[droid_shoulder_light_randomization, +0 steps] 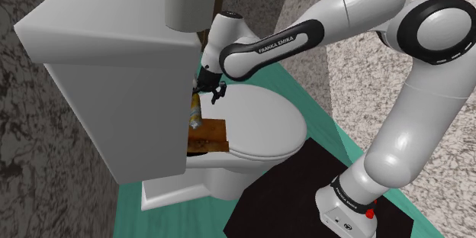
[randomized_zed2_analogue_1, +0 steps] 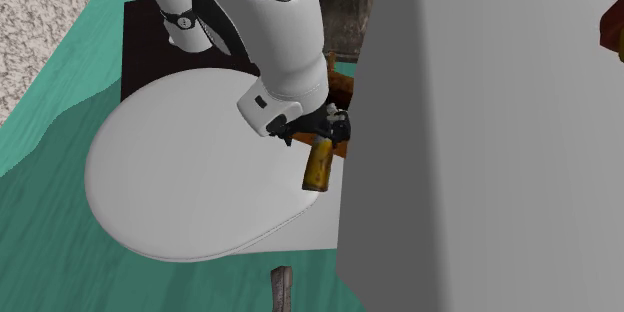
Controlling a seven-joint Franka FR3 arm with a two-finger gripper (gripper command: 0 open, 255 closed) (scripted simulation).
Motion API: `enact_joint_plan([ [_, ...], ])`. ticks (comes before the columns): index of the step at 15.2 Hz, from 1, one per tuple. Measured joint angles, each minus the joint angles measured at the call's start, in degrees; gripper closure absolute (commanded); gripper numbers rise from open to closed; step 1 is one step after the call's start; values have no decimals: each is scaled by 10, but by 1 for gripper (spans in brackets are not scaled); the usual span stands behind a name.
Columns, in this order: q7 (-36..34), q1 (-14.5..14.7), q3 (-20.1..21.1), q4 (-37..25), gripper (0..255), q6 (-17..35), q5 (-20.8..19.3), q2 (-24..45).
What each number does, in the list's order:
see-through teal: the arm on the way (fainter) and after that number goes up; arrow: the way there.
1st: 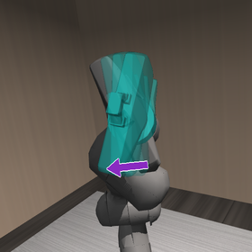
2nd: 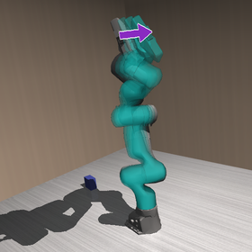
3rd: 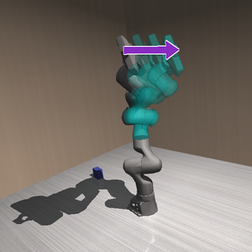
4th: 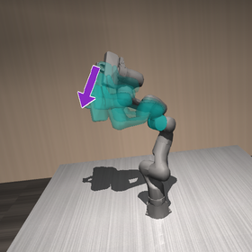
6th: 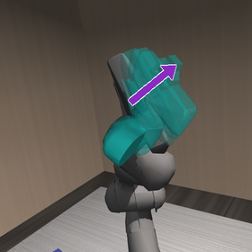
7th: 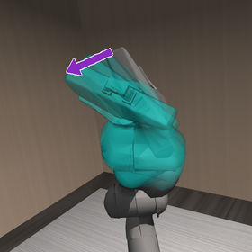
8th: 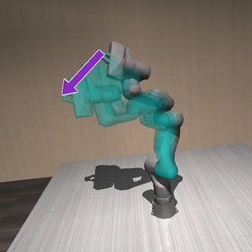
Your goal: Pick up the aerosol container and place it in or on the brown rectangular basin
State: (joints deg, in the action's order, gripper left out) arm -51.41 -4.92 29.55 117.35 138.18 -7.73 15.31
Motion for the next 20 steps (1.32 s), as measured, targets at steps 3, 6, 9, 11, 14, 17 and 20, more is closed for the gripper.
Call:
enact_joint_plan([
  [3,-4,5,-9,-7,0,11,-15,20],
  [6,-8,8,-14,1,0,29,-21,20],
  [9,-8,12,-16,-1,0,27,-23,29],
  [11,-12,14,-19,-8,0,15,-24,28],
  [14,-19,23,-19,-22,255,24,-31,32],
  [17,-23,25,-21,-28,255,15,-32,40],
  [20,-24,24,-22,-28,255,7,-31,37],
])
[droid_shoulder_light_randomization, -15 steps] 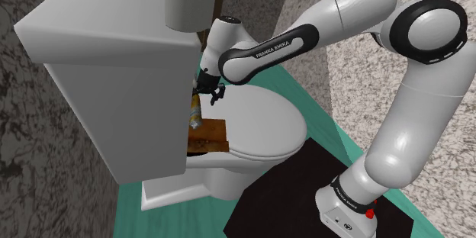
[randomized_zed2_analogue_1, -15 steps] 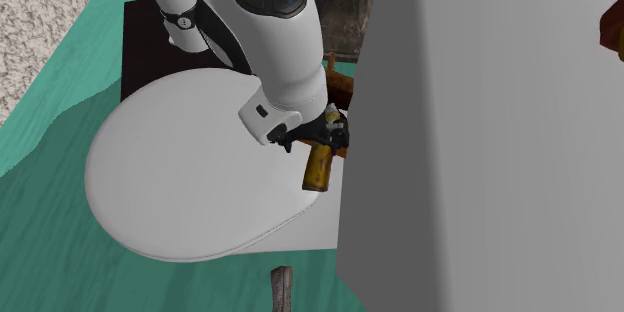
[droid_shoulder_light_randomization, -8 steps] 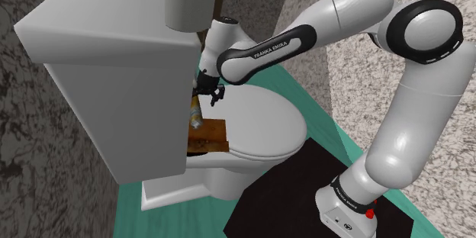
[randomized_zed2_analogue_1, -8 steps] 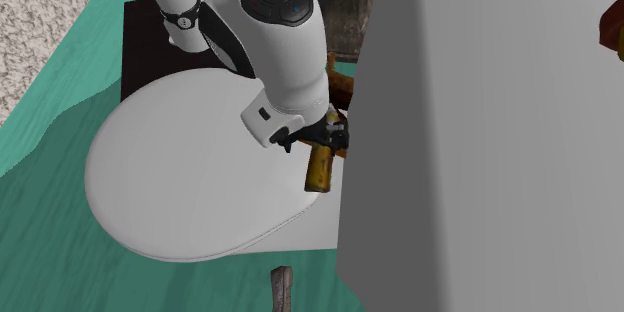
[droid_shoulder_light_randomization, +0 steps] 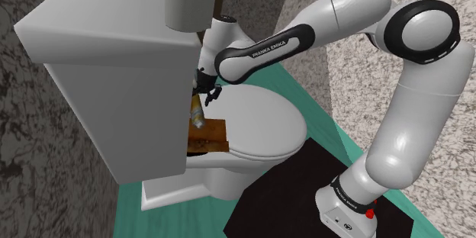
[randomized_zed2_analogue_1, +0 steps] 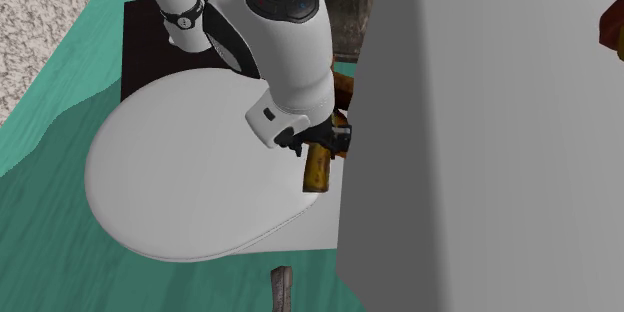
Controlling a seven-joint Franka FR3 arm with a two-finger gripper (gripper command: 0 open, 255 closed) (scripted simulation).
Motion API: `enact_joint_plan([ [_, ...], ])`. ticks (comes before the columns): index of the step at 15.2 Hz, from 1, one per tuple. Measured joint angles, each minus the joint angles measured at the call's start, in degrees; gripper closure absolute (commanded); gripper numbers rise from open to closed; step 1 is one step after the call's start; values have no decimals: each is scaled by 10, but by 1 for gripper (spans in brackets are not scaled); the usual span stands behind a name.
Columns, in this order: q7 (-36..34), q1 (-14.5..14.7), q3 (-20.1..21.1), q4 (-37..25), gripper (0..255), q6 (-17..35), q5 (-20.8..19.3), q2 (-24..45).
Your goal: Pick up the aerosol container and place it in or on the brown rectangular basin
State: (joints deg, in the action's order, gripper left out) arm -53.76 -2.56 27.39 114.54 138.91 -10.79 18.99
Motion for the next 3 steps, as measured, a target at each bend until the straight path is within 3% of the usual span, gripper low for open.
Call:
enact_joint_plan([
  [1,0,1,0,-4,255,-8,-1,1],
  [3,9,-5,2,12,255,35,5,10],
])
